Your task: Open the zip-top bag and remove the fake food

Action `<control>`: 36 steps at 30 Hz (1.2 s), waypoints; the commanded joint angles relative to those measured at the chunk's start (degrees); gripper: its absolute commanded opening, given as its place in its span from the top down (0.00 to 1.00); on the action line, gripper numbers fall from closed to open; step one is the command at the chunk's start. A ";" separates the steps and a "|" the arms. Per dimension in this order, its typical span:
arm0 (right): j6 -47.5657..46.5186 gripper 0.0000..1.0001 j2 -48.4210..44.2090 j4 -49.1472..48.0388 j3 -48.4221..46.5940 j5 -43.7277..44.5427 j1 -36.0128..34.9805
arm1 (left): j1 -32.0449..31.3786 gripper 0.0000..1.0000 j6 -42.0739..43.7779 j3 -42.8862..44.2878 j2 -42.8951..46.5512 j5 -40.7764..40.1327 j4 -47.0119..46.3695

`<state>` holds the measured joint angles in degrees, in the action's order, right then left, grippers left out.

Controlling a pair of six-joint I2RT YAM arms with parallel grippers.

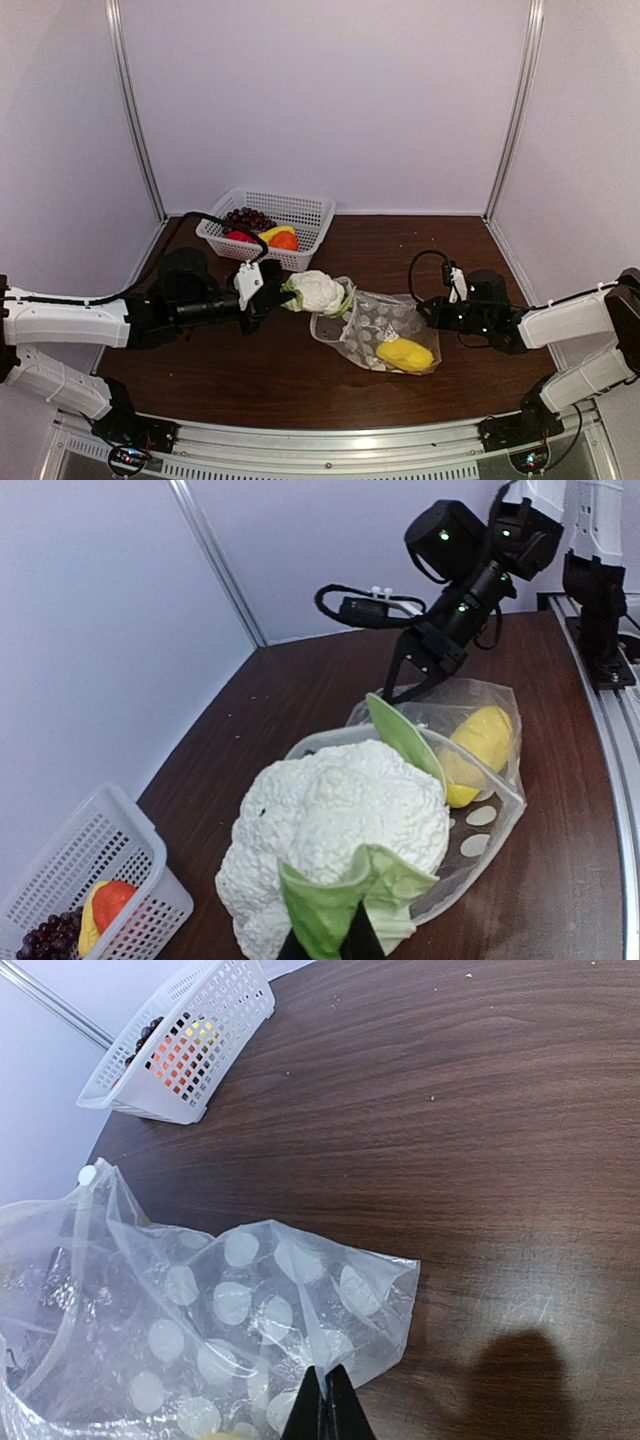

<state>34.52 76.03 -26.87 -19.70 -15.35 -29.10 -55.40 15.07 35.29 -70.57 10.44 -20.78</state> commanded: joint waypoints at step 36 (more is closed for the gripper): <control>-0.35 1.00 3.14 -2.14 -0.73 -3.91 0.98 | 21.73 1.00 6.00 55.26 -51.42 -20.25 4.65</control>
<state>34.48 78.48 -29.26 -19.46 -18.35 -28.49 -33.85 17.50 85.14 -118.08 -9.41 -17.89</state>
